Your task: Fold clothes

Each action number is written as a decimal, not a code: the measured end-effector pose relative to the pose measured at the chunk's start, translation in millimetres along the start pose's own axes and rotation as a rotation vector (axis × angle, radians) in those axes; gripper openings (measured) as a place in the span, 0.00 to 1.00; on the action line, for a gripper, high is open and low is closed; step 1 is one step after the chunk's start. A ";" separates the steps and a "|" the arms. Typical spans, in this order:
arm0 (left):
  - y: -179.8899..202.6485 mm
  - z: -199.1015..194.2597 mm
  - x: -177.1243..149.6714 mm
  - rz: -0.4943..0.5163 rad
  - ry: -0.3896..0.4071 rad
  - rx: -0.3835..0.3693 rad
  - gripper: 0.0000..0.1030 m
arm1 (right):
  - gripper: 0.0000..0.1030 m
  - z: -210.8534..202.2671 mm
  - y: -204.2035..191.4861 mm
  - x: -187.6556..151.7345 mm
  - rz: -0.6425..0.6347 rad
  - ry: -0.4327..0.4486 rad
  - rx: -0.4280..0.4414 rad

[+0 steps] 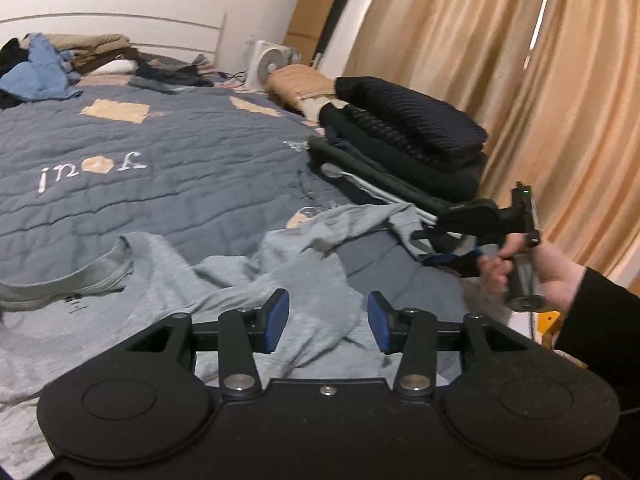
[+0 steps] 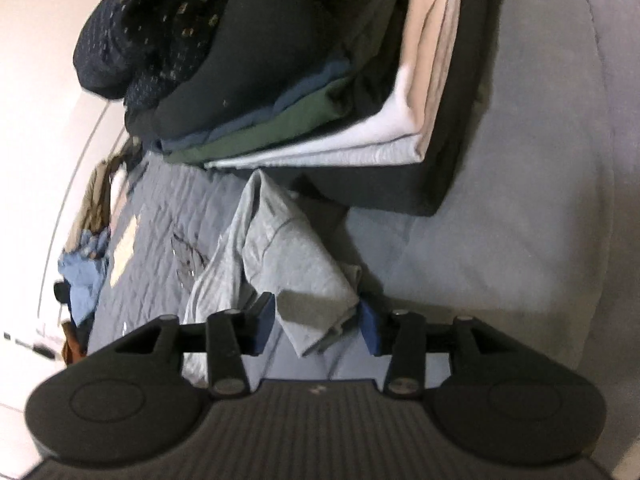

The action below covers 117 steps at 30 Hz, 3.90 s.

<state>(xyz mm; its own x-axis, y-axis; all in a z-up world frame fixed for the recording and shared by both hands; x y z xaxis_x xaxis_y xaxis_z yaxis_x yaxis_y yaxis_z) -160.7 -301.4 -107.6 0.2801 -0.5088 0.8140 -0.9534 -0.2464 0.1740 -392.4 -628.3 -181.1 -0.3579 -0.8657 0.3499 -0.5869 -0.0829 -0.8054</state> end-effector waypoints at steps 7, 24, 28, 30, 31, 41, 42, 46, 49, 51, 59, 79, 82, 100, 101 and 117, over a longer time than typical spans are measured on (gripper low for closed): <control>-0.1 0.1 0.1 -0.001 -0.004 0.016 0.42 | 0.07 -13.6 -13.0 10.7 -0.049 0.115 0.019; -10.0 -23.5 7.1 0.018 0.065 0.110 0.44 | 0.07 -83.0 -183.7 -45.5 -0.380 0.048 0.547; -2.5 -30.5 11.3 0.096 0.148 0.180 0.47 | 0.07 -66.9 -203.1 -89.5 -0.424 -0.091 0.587; 3.7 -32.4 13.3 0.148 0.197 0.224 0.49 | 0.07 -59.3 -210.7 -112.3 -0.446 -0.156 0.599; 6.4 -31.1 13.6 0.173 0.217 0.245 0.52 | 0.07 -57.9 -212.3 -121.2 -0.452 -0.188 0.605; 46.0 -9.8 12.2 0.435 0.413 0.414 0.59 | 0.07 -72.6 -238.4 -176.8 -0.527 -0.414 0.675; 47.1 -11.5 13.5 0.436 0.427 0.419 0.58 | 0.07 -73.9 -240.6 -180.3 -0.536 -0.439 0.683; 40.3 -16.0 21.0 0.365 0.403 0.405 0.13 | 0.09 -79.3 -243.2 -190.8 -0.559 -0.512 0.703; 24.1 -26.4 31.4 0.256 0.386 0.379 0.10 | 0.11 -83.7 -243.9 -183.3 -0.539 -0.503 0.723; 12.6 -41.5 40.4 0.166 0.396 0.364 0.10 | 0.14 -85.9 -242.2 -170.0 -0.525 -0.463 0.729; -40.3 -128.9 76.8 -0.183 0.522 0.286 0.10 | 0.34 -58.0 -198.7 -120.9 -0.591 -0.287 0.533; -92.2 -131.6 66.5 -0.353 0.411 0.256 0.10 | 0.37 -27.4 -180.6 -232.3 -1.323 -0.408 0.326; -104.4 -124.7 59.9 -0.365 0.337 0.308 0.28 | 0.37 -11.6 -171.7 -237.0 -1.431 -0.375 0.248; -127.5 -97.0 17.1 -0.262 0.152 0.446 0.61 | 0.36 -12.6 -166.3 -194.2 -1.214 -0.456 0.203; -124.6 -91.3 14.3 -0.236 0.134 0.455 0.61 | 0.36 -15.2 -170.1 -190.0 -1.161 -0.452 0.240; -143.7 -10.6 -35.4 0.088 -0.145 0.681 0.29 | 0.37 39.5 -174.5 -203.7 -0.845 -0.455 0.310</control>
<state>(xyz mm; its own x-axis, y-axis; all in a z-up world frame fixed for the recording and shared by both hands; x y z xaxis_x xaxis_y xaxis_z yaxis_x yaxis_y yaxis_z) -34.8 -239.2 -155.6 0.2625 -0.6438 0.7188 -0.7044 -0.6370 -0.3133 -188.3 -457.0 -130.8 0.4372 -0.5646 0.7001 -0.2820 -0.8252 -0.4894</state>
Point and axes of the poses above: each gripper's, at about its wrist camera, not at the fingertips, and z roughly the way its jaws point, y to its right, x to its top, the point moved 7 cm from there along z, roughly the way its jaws point, and after that the axes turned 14 degrees about x, right-handed, at the moved point
